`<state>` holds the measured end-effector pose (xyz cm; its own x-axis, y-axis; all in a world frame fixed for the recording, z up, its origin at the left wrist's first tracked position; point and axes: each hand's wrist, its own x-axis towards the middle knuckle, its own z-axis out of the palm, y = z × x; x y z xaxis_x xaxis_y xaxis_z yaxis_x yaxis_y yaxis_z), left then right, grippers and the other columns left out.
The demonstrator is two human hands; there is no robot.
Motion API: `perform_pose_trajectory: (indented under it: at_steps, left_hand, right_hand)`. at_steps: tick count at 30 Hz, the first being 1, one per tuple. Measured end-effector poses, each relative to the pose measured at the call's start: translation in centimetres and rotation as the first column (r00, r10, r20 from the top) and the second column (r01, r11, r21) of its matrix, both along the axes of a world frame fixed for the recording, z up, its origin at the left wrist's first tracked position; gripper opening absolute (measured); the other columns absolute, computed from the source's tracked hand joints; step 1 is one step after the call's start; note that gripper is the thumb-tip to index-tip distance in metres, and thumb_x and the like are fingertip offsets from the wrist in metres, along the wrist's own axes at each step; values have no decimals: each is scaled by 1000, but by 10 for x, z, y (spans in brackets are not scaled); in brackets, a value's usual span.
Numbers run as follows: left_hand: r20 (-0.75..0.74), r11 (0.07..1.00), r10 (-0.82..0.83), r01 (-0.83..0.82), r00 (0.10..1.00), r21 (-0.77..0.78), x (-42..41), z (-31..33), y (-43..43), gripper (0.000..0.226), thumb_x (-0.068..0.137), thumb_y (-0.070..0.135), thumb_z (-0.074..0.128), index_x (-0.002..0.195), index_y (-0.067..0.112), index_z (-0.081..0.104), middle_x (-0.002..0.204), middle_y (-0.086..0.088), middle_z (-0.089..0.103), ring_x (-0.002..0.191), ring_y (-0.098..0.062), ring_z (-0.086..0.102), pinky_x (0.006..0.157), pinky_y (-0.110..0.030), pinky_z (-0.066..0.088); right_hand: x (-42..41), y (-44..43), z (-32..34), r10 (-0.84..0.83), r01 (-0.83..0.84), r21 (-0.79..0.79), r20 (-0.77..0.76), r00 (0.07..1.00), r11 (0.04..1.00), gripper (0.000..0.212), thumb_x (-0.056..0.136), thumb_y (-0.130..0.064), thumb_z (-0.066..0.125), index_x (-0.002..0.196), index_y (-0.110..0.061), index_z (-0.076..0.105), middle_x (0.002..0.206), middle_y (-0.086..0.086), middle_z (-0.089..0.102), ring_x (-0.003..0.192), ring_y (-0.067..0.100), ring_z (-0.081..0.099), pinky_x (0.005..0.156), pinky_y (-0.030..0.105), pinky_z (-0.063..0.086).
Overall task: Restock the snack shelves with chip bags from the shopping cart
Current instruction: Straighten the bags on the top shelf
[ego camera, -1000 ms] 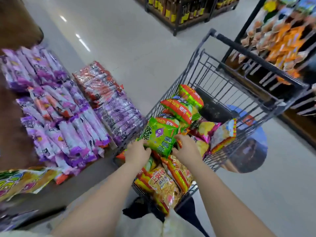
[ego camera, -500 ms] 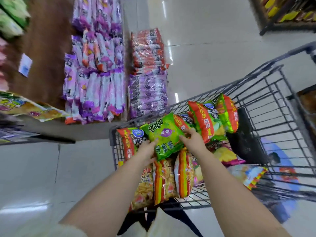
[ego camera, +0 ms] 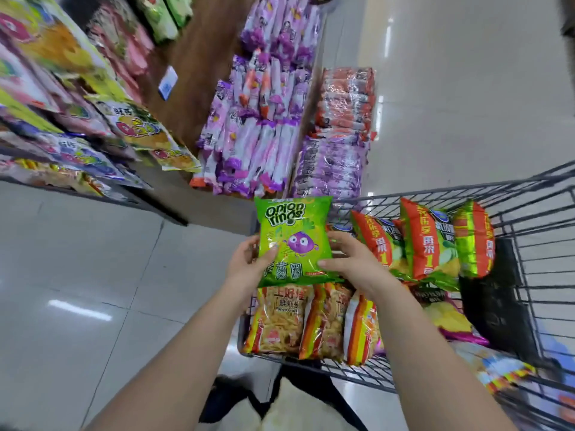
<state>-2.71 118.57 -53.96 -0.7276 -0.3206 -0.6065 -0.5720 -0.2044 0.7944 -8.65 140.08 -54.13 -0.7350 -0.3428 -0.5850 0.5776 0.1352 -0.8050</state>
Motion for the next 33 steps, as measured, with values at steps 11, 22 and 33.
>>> perform_pose_trajectory:
  at_steps: [11,22,33]
  left_hand:
    - [-243,954,260,-288,934,-88,104,63,-172,46,79,7,78,121,16,62,111,-13,68,93,-25,66,82,-42,59]
    - [-372,821,510,-567,776,-58,264,107,-396,45,71,18,85,112,18,65,108,-11,70,97,-32,69,83,-52,58]
    - [-521,713,515,-677,681,-181,332,170,-616,44,84,18,76,124,16,58,111,-2,66,97,-18,65,80,-36,58]
  right_hand:
    - [50,-207,51,133,-170,-170,-208,969,971,47,71,4,76,111,-13,57,108,8,68,101,23,63,87,40,53]
    - [176,-478,105,214,-307,-211,-371,904,928,39,79,10,69,108,-13,59,104,6,72,90,21,68,80,41,56]
    - [235,-720,166,276,-414,-282,-423,863,865,35,83,6,69,110,-11,57,98,0,72,84,13,70,68,25,57]
